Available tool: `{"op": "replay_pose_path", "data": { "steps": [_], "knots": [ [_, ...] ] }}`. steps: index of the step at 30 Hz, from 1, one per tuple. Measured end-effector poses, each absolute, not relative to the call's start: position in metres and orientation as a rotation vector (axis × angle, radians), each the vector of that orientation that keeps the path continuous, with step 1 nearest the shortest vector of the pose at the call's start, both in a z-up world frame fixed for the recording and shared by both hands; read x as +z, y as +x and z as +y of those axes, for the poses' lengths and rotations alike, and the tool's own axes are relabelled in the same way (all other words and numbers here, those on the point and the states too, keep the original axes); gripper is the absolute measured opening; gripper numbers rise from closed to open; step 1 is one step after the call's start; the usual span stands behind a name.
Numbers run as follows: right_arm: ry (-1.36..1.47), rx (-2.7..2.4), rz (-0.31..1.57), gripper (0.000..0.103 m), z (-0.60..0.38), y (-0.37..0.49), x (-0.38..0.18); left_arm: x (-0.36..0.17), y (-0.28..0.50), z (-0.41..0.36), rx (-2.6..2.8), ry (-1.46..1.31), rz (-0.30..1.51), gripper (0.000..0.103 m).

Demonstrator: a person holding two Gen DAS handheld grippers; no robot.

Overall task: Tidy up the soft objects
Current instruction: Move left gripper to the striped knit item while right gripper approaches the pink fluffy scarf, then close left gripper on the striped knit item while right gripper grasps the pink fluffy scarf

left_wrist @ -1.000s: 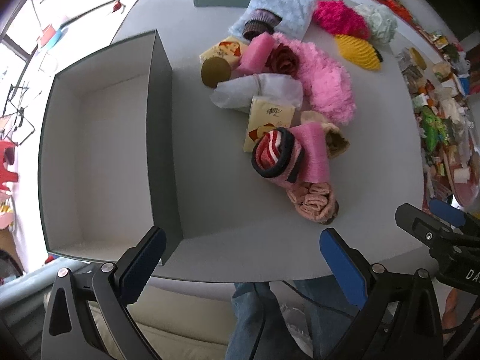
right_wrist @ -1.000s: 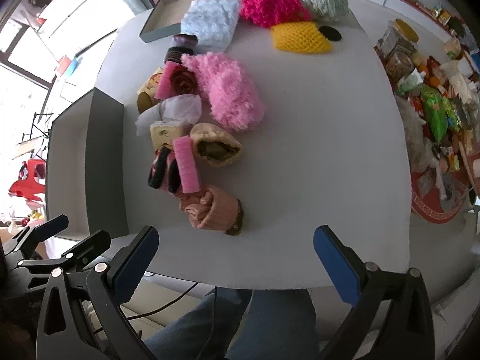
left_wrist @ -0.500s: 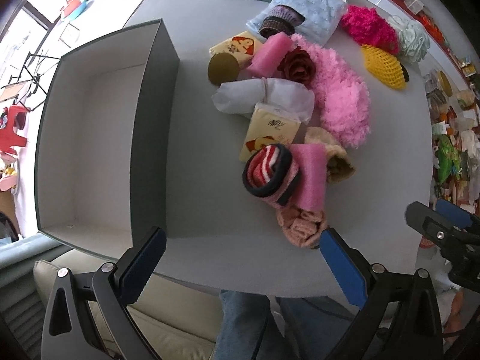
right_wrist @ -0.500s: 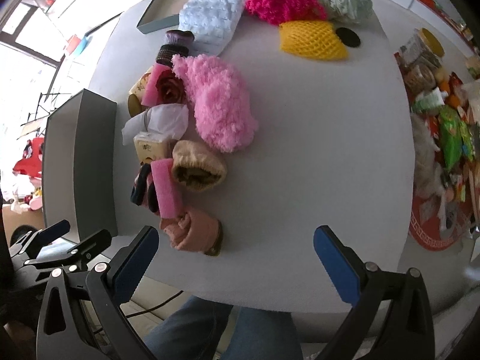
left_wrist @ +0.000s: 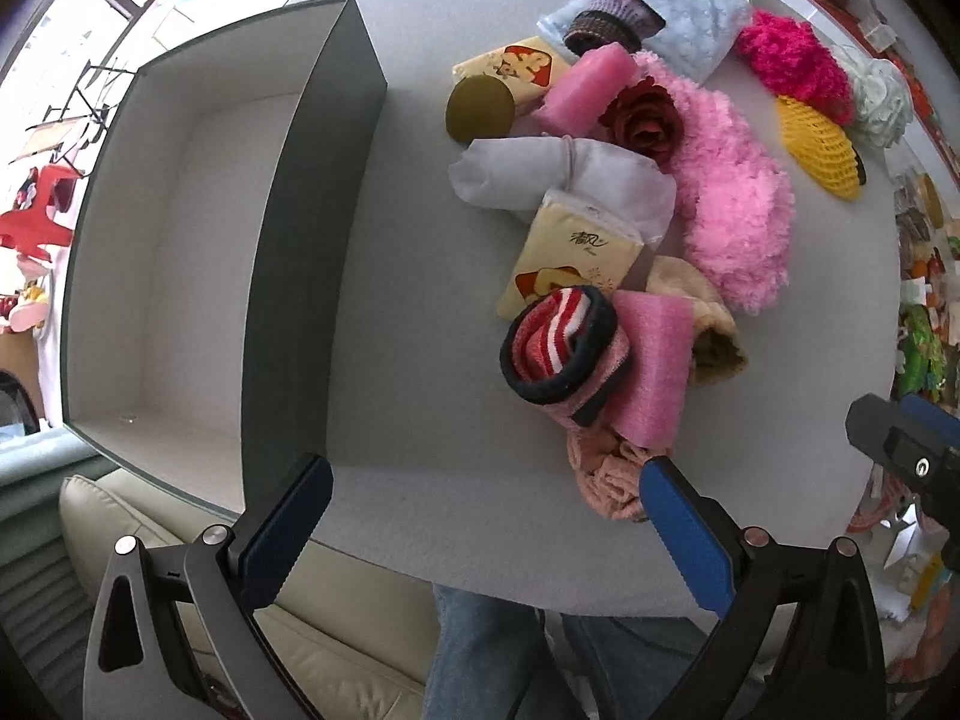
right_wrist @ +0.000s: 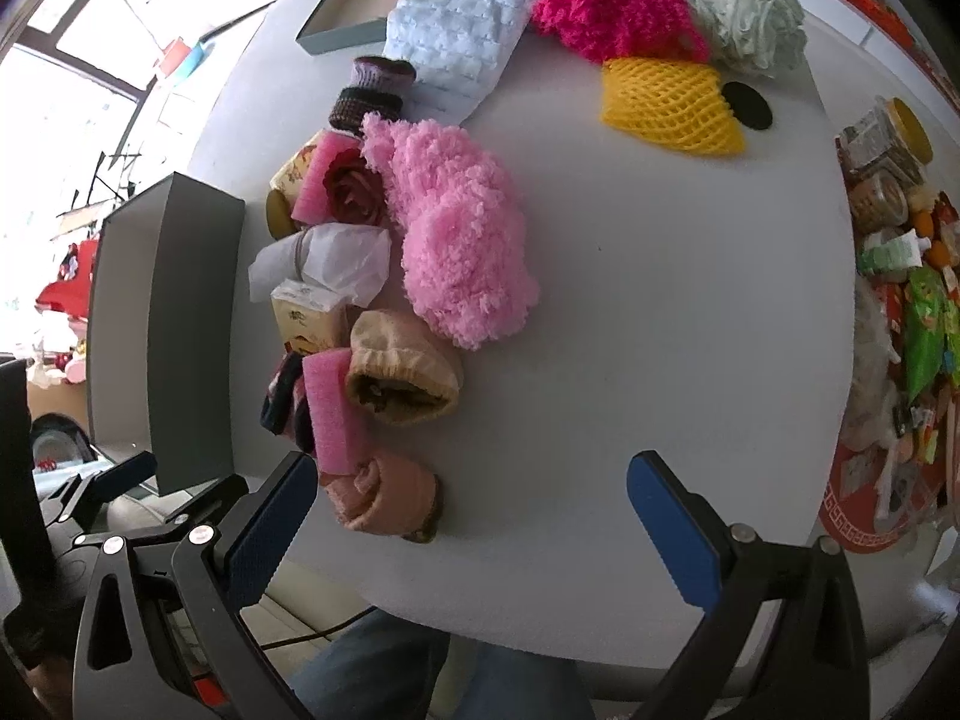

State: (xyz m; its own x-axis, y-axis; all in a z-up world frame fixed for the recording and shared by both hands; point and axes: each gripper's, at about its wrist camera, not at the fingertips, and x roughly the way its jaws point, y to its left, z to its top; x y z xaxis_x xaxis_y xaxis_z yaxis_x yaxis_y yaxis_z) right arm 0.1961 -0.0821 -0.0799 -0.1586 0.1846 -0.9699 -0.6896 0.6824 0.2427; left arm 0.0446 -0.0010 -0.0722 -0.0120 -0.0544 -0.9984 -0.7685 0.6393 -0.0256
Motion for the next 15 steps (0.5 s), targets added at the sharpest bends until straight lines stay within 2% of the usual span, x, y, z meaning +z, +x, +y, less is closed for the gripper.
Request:
{"op": "replay_pose_path", "data": {
  "steps": [15],
  "knots": [
    [-0.485,0.819,1.576,0.103,-0.08,0.193,-0.093,-0.106,0.033,0.014,0.709,-0.758,1.514,0.103]
  ]
}}
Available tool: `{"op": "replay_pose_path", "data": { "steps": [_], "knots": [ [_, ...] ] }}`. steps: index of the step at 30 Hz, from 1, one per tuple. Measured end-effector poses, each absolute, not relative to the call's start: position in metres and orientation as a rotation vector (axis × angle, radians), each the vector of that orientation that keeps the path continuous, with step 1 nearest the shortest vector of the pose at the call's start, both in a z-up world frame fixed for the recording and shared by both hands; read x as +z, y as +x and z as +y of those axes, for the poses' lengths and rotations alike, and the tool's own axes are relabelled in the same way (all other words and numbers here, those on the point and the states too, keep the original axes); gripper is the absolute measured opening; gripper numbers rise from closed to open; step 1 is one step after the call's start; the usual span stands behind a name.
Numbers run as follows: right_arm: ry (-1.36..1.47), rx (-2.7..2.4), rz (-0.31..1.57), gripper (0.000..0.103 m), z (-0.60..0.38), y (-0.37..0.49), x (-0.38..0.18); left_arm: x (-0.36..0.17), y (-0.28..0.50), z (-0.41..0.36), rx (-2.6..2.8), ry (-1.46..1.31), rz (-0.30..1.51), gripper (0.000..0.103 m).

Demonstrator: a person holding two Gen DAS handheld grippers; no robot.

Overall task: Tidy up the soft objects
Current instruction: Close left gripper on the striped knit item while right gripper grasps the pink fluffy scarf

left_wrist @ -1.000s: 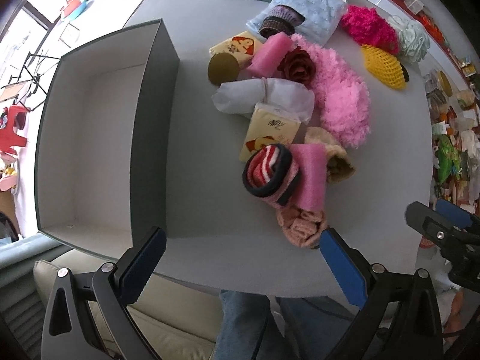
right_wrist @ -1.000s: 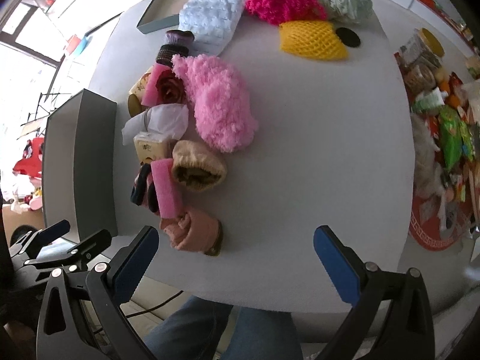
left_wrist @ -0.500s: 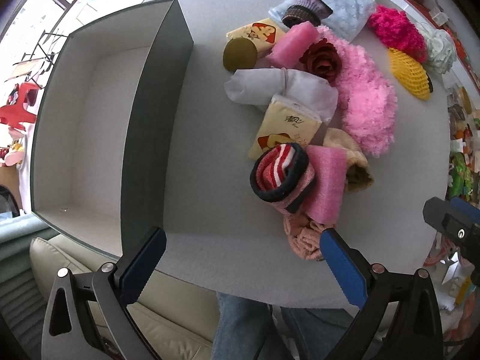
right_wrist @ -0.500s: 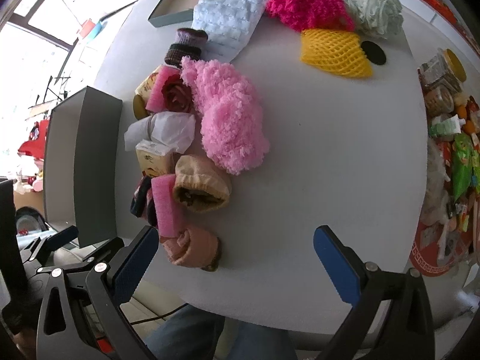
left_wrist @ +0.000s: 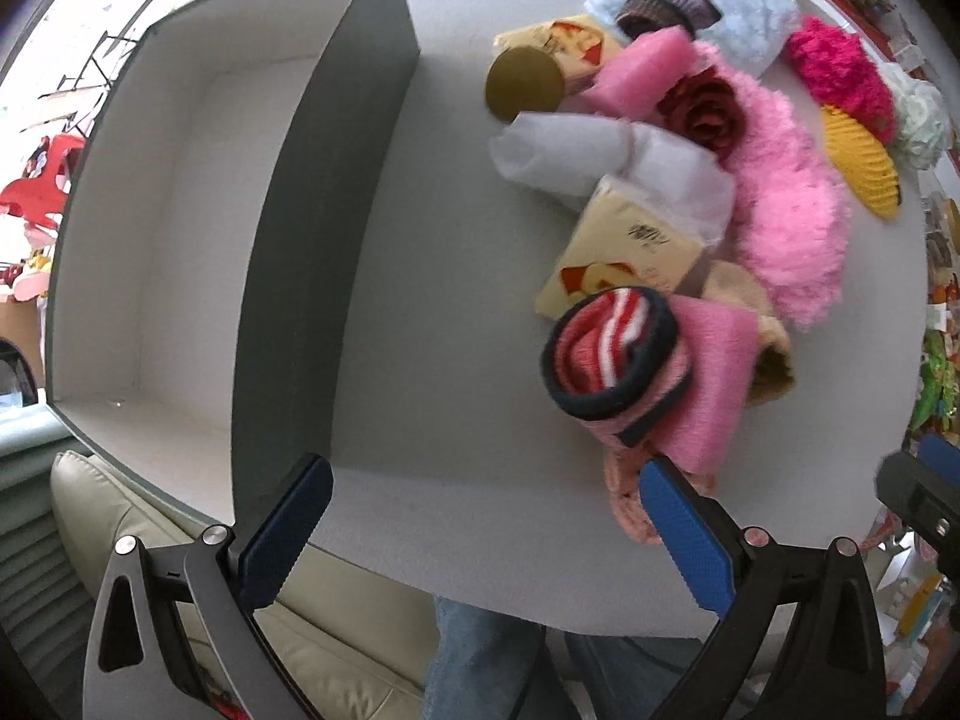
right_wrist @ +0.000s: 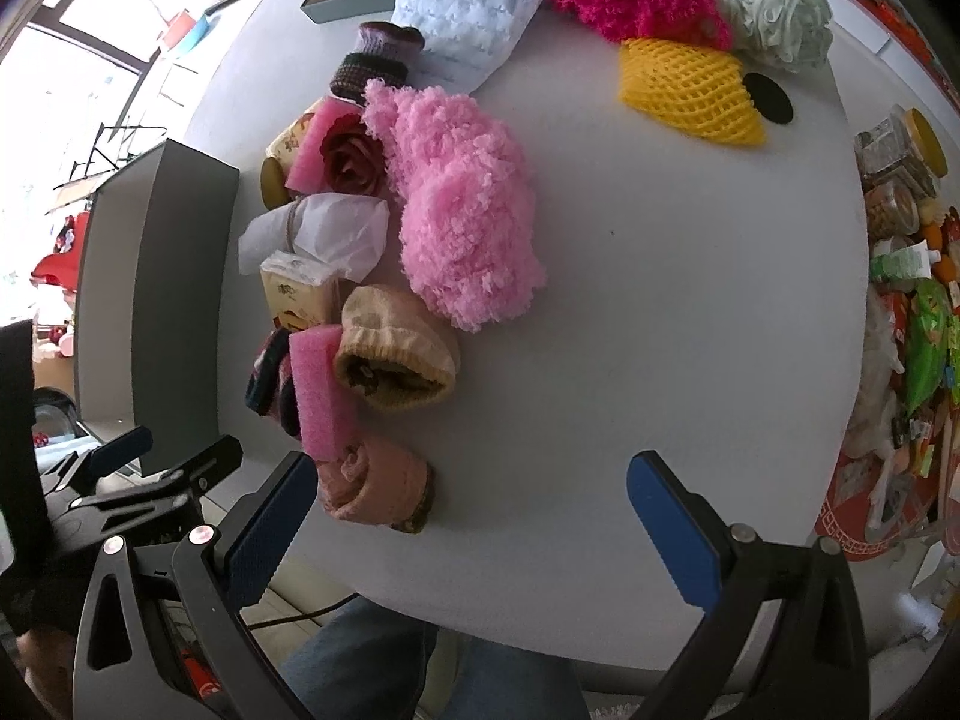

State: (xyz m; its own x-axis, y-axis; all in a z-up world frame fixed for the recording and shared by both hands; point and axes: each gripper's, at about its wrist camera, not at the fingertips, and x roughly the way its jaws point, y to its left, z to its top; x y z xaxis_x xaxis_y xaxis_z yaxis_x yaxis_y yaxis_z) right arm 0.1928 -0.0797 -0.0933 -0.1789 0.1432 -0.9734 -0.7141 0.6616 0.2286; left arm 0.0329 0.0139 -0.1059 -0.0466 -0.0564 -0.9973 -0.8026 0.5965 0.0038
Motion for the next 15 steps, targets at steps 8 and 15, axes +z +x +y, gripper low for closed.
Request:
{"op": "replay_pose_path", "data": {
  "steps": [8,15],
  "knots": [
    [-0.483,0.794,1.594,0.103,-0.085,0.194,-0.101,-0.119,0.053,0.011,0.659,-0.738,1.449,0.103],
    [-0.512,0.781,1.602,0.103,-0.086,0.193,-0.109,-0.154,0.074,0.01,0.653,-0.681,1.486,0.103]
  ]
}}
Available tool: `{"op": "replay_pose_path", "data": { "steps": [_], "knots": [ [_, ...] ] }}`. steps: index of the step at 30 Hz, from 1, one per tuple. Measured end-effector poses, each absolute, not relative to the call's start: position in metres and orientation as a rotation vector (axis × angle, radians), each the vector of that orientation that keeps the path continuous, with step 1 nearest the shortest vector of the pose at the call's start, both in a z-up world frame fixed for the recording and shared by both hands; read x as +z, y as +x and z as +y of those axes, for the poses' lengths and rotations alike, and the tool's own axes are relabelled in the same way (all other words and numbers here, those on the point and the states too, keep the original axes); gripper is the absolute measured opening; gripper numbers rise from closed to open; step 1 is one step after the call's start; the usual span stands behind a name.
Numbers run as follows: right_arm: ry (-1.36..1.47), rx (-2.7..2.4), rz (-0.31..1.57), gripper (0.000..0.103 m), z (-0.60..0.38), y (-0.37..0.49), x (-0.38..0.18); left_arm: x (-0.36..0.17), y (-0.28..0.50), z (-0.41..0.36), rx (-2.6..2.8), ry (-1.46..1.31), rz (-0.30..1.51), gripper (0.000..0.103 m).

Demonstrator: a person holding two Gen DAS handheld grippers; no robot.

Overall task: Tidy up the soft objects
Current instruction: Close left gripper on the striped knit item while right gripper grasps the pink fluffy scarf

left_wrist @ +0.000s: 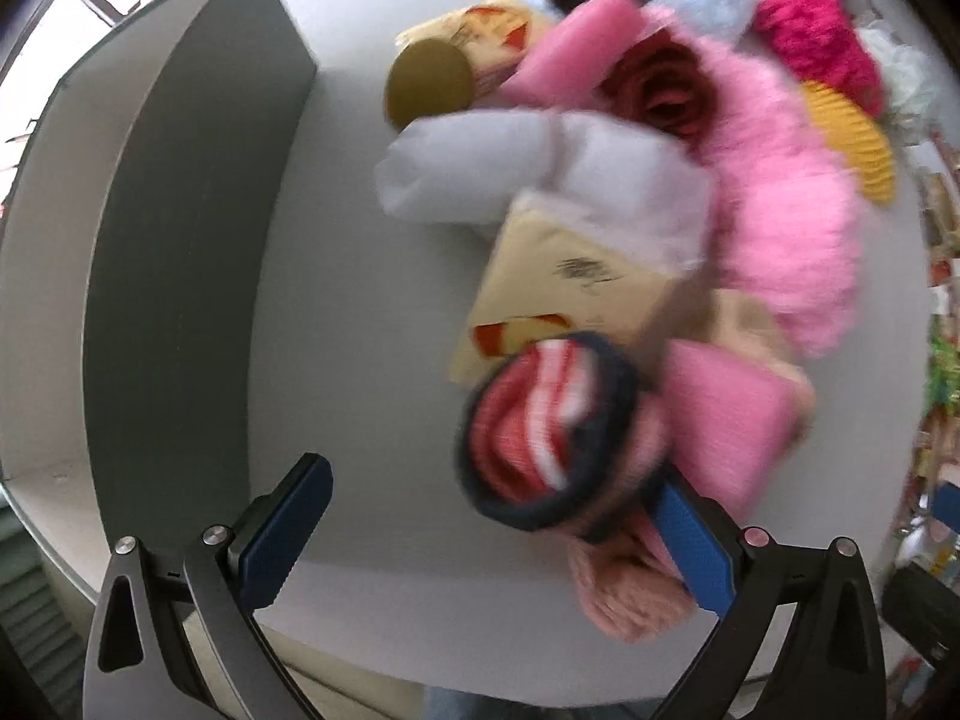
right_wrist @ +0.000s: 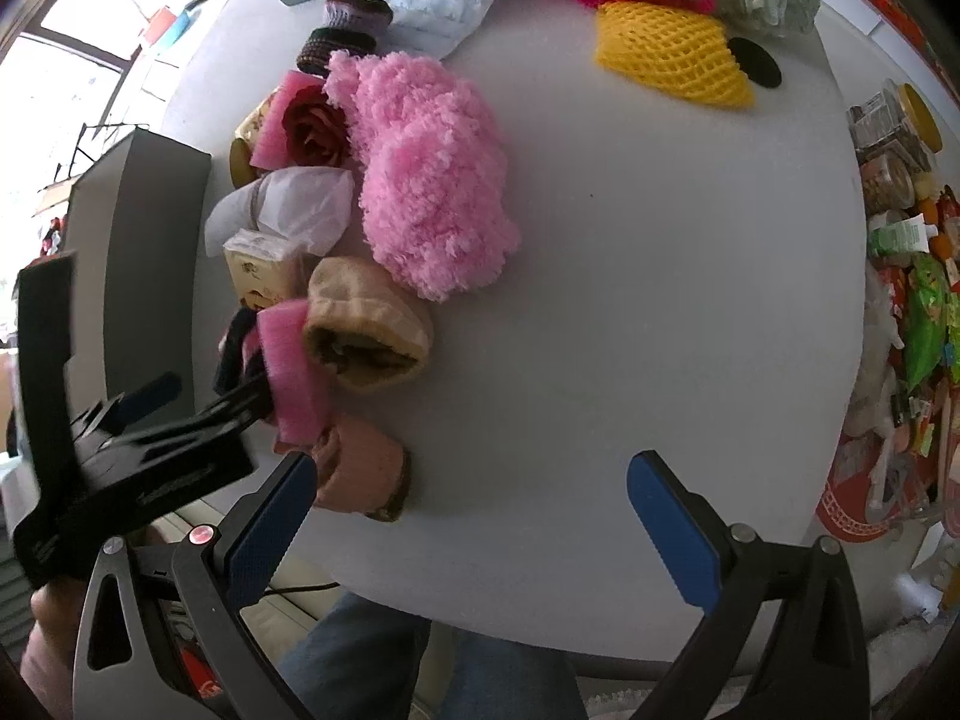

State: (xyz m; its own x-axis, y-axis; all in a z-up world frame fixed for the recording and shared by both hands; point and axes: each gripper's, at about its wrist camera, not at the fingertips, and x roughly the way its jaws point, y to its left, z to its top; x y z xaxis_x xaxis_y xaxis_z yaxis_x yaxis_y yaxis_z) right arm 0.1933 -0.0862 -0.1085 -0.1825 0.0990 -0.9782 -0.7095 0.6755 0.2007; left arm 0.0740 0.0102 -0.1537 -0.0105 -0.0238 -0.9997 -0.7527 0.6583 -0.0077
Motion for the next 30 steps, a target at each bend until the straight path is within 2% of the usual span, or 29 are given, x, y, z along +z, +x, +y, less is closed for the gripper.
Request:
{"op": "replay_pose_path", "data": {
  "steps": [11,23,30],
  "knots": [
    [-0.51,0.79,1.603,0.103,-0.084,0.199,-0.113,-0.167,0.006,0.051,0.808,-0.703,1.517,0.103],
    [-0.574,0.834,1.514,0.103,-0.01,0.242,-0.126,-0.176,0.047,0.058,0.855,-0.809,1.474,0.103],
    [-0.689,0.786,1.556,0.103,0.036,0.258,-0.174,-0.196,0.02,0.087,0.868,-0.836,1.494,0.103]
  ]
}}
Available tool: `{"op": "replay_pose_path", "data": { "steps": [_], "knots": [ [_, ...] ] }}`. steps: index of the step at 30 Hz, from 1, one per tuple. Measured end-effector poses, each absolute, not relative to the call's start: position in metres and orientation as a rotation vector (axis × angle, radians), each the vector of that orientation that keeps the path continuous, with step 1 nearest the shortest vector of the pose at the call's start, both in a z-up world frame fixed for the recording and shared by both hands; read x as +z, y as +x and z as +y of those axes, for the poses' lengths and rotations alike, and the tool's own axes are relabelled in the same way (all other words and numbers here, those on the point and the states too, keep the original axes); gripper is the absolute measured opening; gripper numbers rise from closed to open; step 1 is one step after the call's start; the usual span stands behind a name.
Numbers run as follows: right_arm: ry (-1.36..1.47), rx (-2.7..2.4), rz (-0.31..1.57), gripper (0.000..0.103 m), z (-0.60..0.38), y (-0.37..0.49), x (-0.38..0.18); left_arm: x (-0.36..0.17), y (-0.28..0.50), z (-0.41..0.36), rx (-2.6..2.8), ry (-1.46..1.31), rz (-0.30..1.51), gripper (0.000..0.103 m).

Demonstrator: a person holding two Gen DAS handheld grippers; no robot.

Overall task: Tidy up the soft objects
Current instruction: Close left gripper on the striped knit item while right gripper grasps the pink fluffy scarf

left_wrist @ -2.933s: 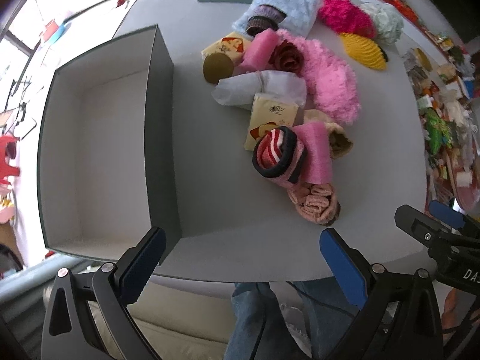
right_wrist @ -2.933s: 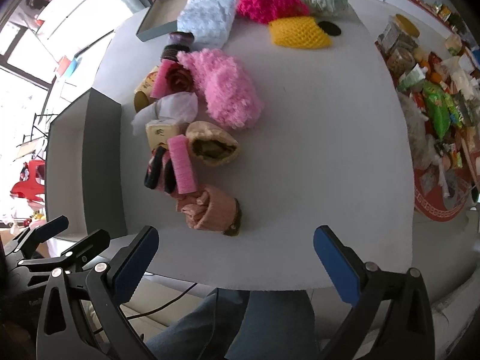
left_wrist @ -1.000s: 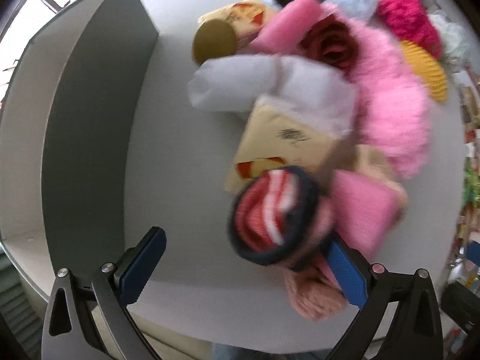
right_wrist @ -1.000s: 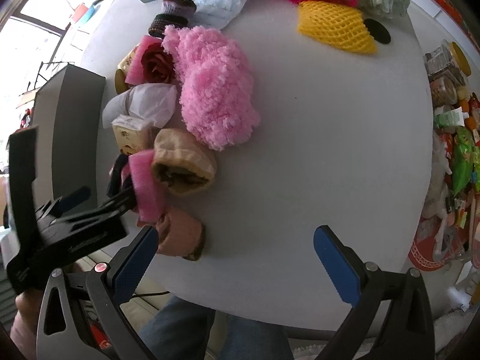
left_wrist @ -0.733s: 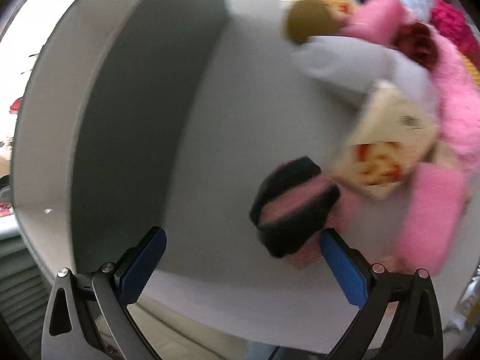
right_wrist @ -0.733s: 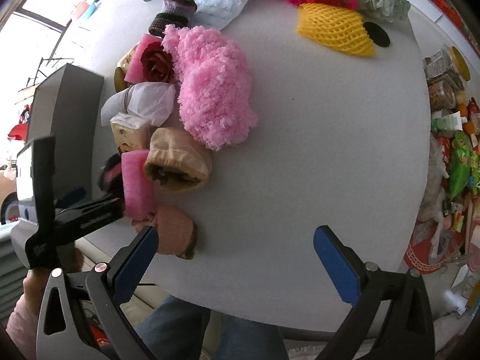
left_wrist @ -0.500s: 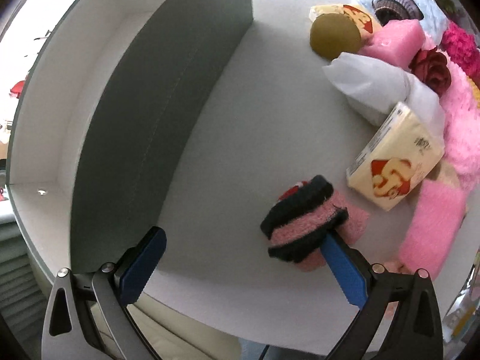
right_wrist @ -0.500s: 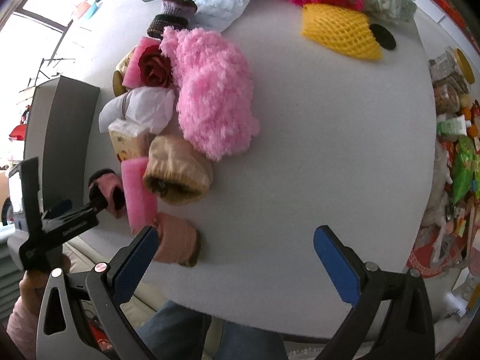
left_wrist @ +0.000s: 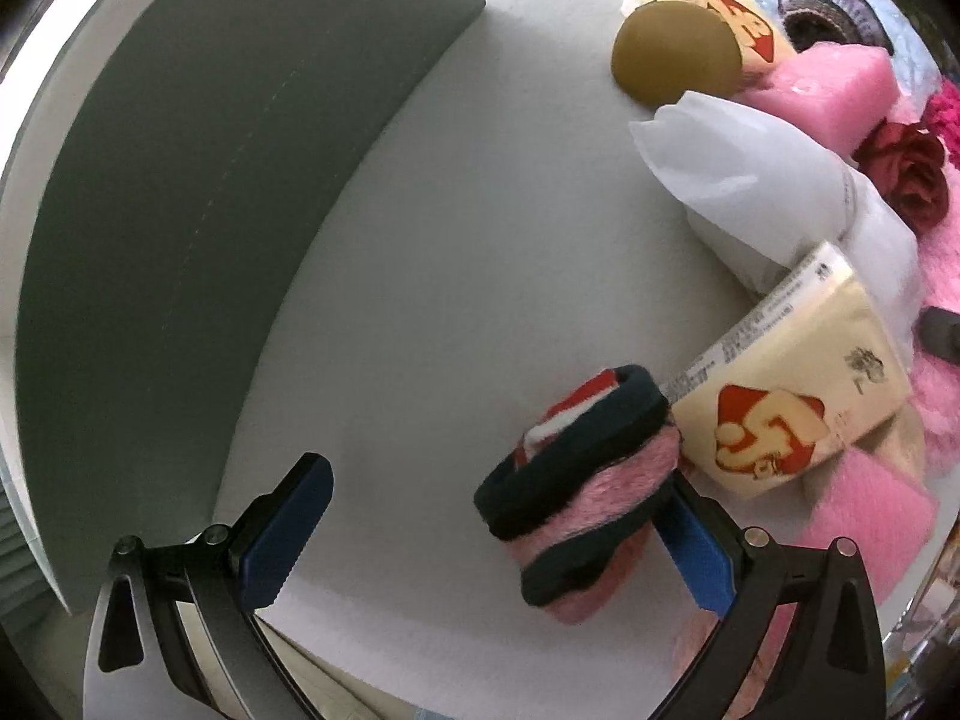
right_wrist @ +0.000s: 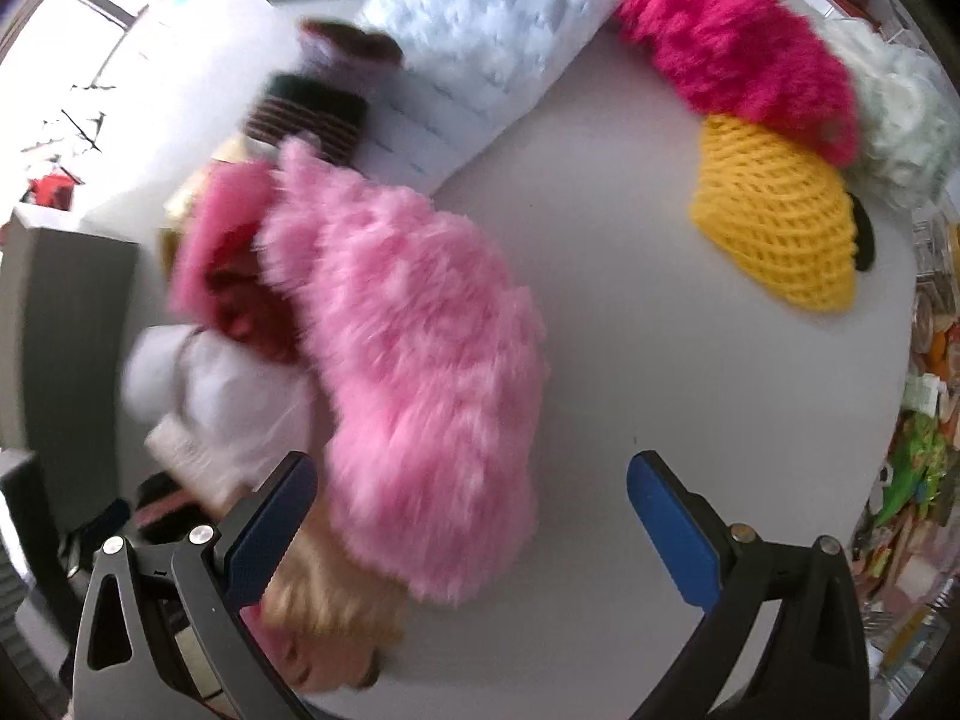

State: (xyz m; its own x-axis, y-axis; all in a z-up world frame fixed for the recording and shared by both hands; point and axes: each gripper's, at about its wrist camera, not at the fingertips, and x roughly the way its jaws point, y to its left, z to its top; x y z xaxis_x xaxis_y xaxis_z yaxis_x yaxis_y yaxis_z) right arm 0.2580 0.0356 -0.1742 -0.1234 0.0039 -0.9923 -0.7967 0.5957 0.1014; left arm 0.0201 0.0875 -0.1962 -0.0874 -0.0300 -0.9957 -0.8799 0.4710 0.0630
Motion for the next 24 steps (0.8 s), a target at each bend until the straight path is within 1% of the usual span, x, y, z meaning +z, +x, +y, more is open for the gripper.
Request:
{"op": "replay_pose_path", "data": {
  "steps": [2,3,6,10,14,16,20,21,22,23,24],
  "knots": [
    [-0.717,0.772,1.579,0.103,0.044,0.26,-0.19,-0.203,0.014,0.092,0.864,-0.84,1.491,0.103],
    [-0.725,0.766,1.59,0.103,0.045,0.261,-0.195,-0.207,0.027,0.088,0.864,-0.842,1.49,0.103],
    [-0.742,0.744,1.621,0.103,0.046,0.267,-0.209,-0.201,0.02,0.096,0.864,-0.872,1.48,0.103],
    [-0.823,0.753,1.552,0.103,0.052,0.265,-0.21,-0.212,0.002,0.105,0.843,-0.985,1.441,0.103],
    [-0.82,0.75,1.562,0.103,0.051,0.268,-0.209,-0.214,-0.003,0.113,0.841,-1.004,1.442,0.103],
    [-0.828,0.75,1.567,0.103,0.053,0.27,-0.209,-0.206,-0.004,0.117,0.85,-1.013,1.446,0.103],
    [-0.87,0.768,1.583,0.102,0.077,0.275,-0.215,-0.211,0.007,0.105,0.849,-1.053,1.484,0.103],
    [-0.833,0.774,1.576,0.1,0.076,0.278,-0.212,-0.21,0.007,0.106,0.853,-1.052,1.487,0.097],
    [-0.812,0.778,1.569,0.093,0.074,0.279,-0.208,-0.205,0.009,0.105,0.831,-1.049,1.471,0.091],
    [-0.804,0.782,1.556,0.081,0.073,0.279,-0.204,-0.204,0.021,0.097,0.817,-1.032,1.467,0.078],
    [-0.802,0.802,1.54,0.072,0.074,0.284,-0.197,-0.198,0.025,0.094,0.786,-1.009,1.46,0.059]
  ]
}}
